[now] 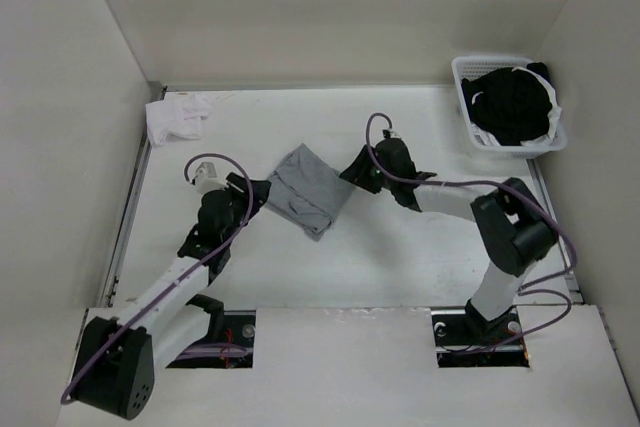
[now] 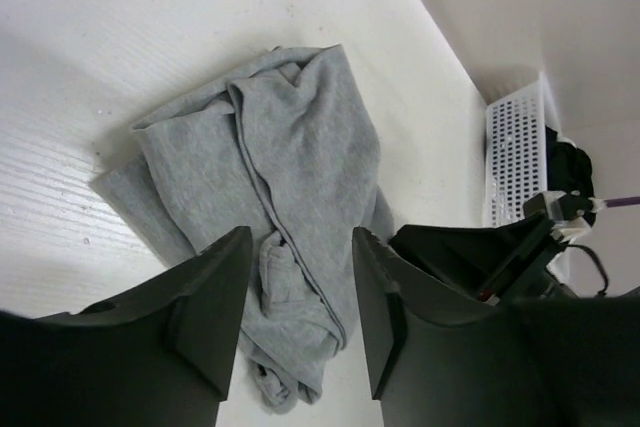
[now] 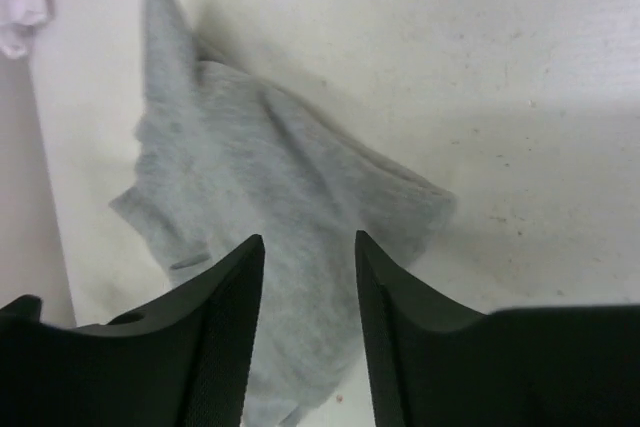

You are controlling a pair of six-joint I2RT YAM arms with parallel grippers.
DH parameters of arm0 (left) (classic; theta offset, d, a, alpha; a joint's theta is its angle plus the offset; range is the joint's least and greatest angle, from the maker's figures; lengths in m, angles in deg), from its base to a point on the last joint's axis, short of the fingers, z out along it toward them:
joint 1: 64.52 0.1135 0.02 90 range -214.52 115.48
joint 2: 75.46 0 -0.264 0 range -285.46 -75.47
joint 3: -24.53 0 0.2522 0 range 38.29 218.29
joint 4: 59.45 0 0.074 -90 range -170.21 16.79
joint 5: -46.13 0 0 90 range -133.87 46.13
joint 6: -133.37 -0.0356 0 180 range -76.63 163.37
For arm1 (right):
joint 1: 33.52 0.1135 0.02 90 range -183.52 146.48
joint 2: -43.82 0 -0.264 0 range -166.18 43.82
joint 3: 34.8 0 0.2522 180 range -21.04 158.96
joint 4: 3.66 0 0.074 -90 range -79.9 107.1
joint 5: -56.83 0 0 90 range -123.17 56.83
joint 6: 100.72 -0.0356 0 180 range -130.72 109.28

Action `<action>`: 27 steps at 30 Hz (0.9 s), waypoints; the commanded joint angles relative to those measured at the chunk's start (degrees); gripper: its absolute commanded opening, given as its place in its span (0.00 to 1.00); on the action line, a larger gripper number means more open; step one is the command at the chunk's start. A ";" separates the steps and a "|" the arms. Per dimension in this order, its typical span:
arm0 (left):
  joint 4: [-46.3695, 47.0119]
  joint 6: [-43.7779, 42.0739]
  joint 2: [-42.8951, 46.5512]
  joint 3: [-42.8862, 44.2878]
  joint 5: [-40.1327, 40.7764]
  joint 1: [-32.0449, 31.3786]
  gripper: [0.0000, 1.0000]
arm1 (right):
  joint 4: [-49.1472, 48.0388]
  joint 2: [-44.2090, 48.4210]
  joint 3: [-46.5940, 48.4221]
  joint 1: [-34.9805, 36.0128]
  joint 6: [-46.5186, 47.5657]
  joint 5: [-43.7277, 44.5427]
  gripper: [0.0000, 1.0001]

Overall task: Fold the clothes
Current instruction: Fold the tank top

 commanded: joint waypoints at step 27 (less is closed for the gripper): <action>-21.95 -11.18 12.25 0.83 -4.63 12.20 0.60 | -17.73 32.82 -28.68 -11.93 6.71 14.67 0.83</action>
